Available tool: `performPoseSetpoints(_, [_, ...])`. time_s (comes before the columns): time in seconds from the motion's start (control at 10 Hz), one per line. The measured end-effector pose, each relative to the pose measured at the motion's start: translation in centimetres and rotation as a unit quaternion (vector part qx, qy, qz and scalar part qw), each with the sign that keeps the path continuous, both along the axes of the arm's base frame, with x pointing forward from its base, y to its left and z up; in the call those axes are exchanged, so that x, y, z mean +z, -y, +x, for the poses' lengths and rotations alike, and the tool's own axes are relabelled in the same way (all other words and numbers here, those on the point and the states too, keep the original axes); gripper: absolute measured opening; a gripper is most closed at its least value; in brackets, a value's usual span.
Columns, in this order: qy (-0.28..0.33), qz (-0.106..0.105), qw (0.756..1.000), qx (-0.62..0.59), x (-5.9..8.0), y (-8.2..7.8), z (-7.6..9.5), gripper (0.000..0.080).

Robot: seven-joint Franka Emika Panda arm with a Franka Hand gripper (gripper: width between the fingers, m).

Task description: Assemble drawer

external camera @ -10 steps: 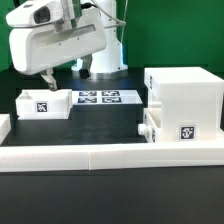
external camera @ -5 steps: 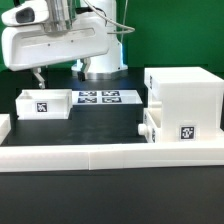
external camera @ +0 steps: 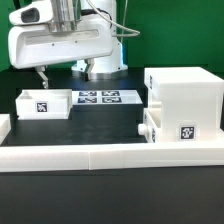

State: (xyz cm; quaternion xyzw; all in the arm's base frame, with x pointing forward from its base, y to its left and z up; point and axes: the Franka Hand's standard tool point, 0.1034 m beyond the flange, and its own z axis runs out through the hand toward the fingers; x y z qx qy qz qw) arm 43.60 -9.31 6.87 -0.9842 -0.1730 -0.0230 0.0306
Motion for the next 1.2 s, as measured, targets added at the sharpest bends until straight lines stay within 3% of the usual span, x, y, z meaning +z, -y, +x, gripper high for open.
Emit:
performPoseSetpoints(0.5, [-0.009,-0.001,0.997,-0.073,-0.9,-0.7,-1.4,0.0649])
performPoseSetpoints(0.7, [-0.020,0.003,0.996,-0.087,-2.3,-1.0,-2.5,0.0649])
performPoseSetpoints(1.2, [-0.018,0.002,0.995,-0.099,-2.2,-1.0,-2.4,0.0649])
